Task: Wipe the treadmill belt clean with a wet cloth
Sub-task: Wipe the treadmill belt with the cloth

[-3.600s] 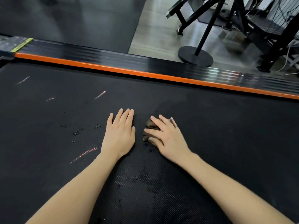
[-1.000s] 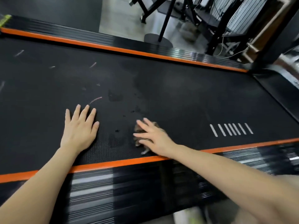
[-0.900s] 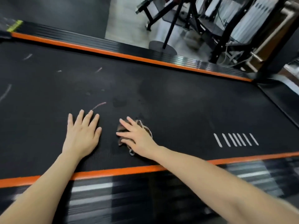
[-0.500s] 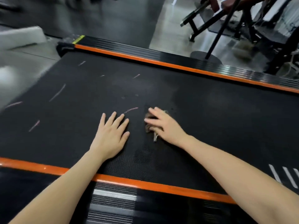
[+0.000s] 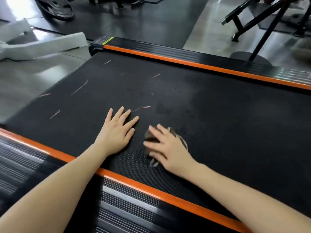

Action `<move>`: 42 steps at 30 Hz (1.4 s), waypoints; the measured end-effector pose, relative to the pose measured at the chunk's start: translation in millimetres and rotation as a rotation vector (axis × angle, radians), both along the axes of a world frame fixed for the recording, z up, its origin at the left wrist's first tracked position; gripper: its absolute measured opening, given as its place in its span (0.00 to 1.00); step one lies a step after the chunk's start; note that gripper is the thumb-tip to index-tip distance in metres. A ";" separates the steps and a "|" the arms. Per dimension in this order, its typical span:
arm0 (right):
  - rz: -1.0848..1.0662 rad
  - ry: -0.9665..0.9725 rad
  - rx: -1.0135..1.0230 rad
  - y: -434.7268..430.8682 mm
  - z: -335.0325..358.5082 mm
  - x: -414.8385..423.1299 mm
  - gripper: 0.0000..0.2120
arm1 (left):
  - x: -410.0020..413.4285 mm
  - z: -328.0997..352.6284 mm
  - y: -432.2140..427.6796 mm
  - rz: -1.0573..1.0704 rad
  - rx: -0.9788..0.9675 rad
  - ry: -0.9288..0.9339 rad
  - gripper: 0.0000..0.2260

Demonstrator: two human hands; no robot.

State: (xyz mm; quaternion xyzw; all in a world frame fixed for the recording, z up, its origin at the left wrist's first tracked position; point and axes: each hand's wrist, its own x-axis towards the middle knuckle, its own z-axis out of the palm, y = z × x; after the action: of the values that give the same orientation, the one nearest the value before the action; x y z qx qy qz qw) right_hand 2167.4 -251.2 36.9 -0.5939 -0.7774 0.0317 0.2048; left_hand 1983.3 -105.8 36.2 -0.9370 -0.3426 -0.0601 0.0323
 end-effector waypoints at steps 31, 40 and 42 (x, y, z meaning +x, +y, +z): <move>-0.175 -0.165 -0.001 35.7 7.9 -65.5 0.18 | -0.5 28.6 132.6 -0.141 -0.039 -0.005 0.23; -0.483 -0.217 0.045 96.7 7.2 15.6 0.19 | 30.7 0.7 149.6 -0.140 -0.107 0.038 0.24; -0.789 -0.072 0.012 123.5 9.6 40.4 0.17 | 31.9 -2.6 150.6 -0.132 -0.124 0.035 0.24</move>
State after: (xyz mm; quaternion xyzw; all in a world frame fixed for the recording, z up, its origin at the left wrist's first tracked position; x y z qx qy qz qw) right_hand 2207.8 -127.7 46.6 -0.8466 -0.4963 -0.0748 0.1773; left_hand 2015.1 44.8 33.6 -0.9586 -0.2827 -0.0245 -0.0238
